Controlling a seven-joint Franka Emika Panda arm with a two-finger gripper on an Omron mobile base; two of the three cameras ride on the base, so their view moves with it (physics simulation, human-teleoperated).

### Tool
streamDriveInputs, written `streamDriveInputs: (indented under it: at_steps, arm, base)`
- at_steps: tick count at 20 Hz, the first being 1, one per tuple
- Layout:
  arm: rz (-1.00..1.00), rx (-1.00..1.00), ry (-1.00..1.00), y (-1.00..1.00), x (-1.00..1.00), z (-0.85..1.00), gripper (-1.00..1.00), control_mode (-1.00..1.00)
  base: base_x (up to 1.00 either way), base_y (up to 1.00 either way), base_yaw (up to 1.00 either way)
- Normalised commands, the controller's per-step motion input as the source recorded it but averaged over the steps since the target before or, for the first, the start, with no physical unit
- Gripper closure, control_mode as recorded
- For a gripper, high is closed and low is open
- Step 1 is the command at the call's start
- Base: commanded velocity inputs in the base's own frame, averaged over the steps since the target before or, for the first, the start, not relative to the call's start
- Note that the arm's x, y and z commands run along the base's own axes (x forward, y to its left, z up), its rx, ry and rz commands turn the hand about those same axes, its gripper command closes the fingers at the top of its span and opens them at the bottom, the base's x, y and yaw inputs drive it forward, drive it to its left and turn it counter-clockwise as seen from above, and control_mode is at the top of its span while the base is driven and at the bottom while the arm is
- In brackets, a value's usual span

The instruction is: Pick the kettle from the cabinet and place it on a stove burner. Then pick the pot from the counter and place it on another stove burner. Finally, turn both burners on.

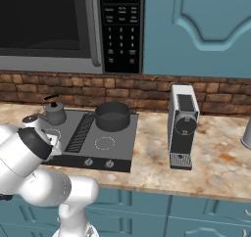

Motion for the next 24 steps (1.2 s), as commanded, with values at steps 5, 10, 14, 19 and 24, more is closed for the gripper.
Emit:
streamDriveInputs:
  at_steps: [5,10,14,19,24]
  arm:
    - [0.11,0.00,0.00,0.00,0.00,-0.15,1.00,-1.00]
    - [0.13,0.00,0.00,0.00,0.00,-0.19,1.00,-1.00]
    - [0.16,0.00,0.00,0.00,0.00,-0.26,1.00,-1.00]
    - [0.19,0.00,0.00,0.00,-0.10,-0.34,1.00,-1.00]
    - [0.21,0.00,0.00,0.00,-0.17,-0.36,1.00,-1.00]
  base:
    - [0.00,0.00,0.00]
    - [0.00,0.00,0.00]
    - [0.00,0.00,0.00]
    - [0.00,0.00,0.00]
    - [0.00,0.00,0.00]
